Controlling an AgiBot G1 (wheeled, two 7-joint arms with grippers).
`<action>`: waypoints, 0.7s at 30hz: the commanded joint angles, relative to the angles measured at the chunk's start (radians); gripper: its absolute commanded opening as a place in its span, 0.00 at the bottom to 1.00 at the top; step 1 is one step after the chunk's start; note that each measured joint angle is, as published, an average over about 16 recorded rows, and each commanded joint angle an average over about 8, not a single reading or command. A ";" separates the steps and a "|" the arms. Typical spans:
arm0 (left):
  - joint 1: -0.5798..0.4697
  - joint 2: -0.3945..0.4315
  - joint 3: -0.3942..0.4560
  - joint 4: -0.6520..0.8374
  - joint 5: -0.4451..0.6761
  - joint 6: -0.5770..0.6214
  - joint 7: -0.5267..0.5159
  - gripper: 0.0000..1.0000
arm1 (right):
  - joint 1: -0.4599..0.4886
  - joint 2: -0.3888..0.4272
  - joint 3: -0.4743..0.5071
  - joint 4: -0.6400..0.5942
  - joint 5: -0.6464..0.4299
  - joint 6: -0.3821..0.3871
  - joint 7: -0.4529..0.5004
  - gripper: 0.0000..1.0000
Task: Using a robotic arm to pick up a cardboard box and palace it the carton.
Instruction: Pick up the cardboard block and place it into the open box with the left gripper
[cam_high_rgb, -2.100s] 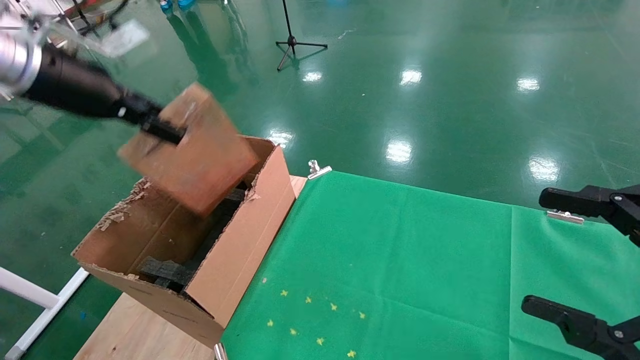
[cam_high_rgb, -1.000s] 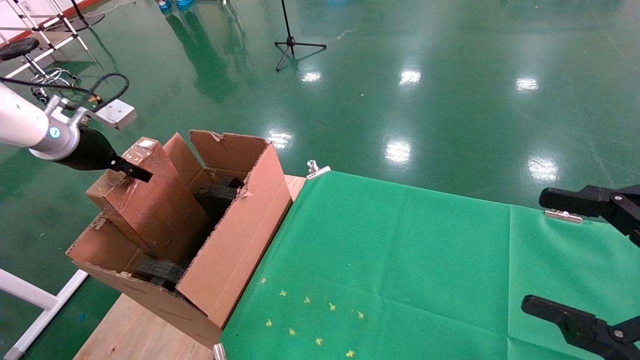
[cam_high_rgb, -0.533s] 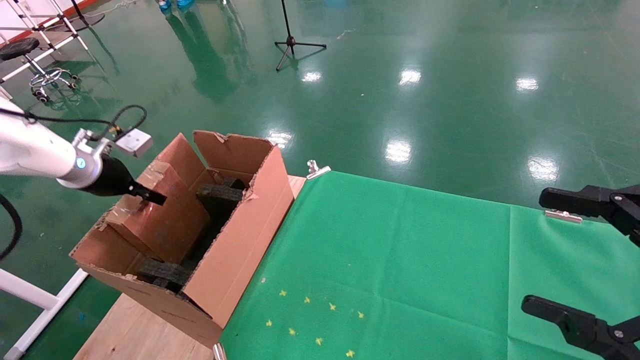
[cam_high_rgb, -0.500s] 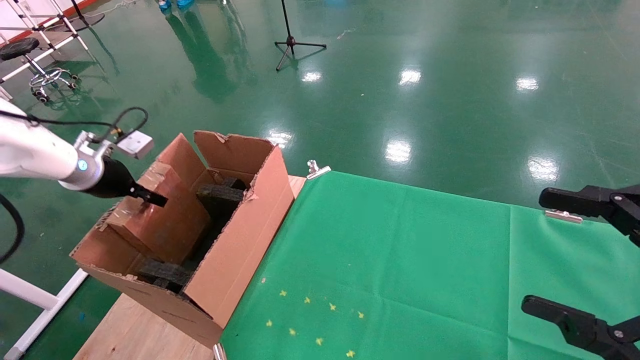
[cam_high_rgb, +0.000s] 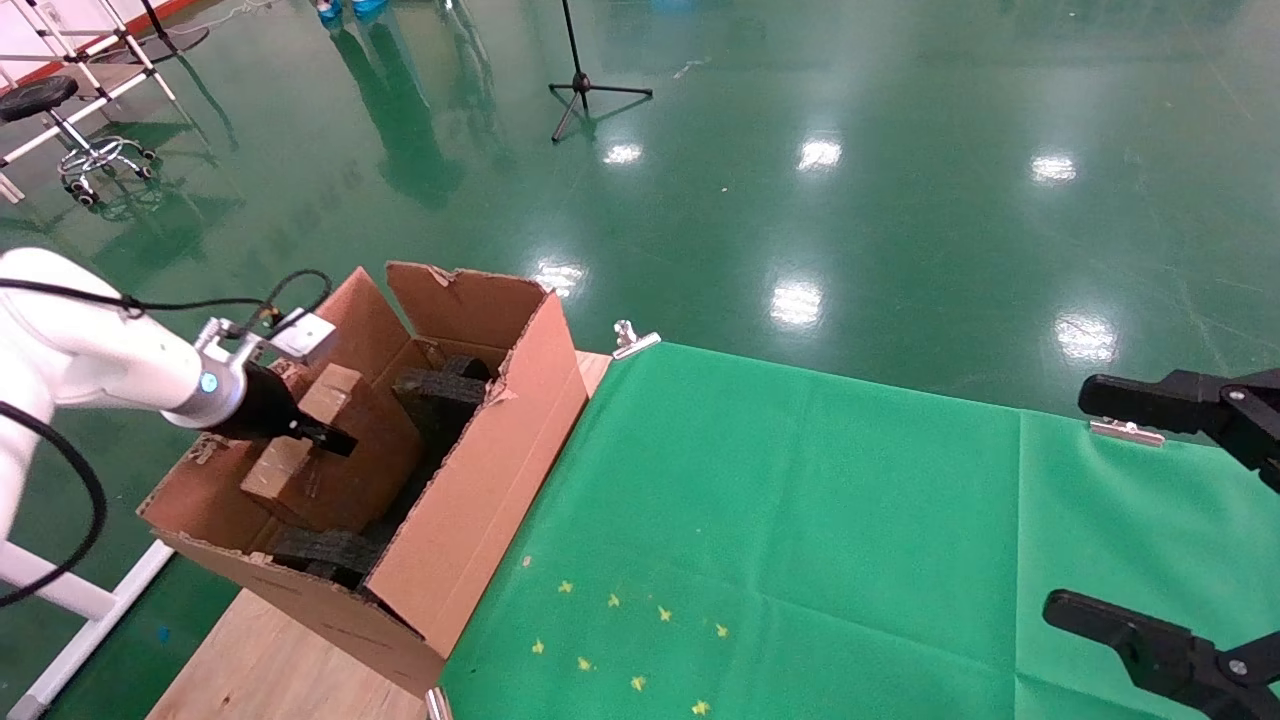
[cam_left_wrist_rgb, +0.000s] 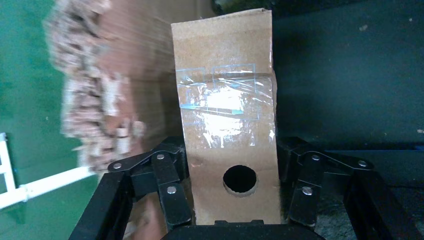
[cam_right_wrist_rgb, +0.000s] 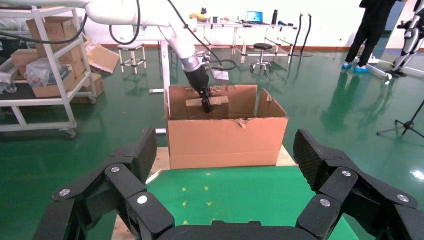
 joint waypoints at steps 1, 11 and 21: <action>0.019 0.004 -0.004 0.001 -0.005 -0.007 -0.001 0.00 | 0.000 0.000 0.000 0.000 0.000 0.000 0.000 1.00; 0.044 0.006 -0.026 0.010 -0.037 -0.042 -0.033 1.00 | 0.000 0.000 0.000 0.000 0.000 0.000 0.000 1.00; 0.040 0.005 -0.023 0.009 -0.033 -0.036 -0.029 1.00 | 0.000 0.000 0.000 0.000 0.000 0.000 0.000 1.00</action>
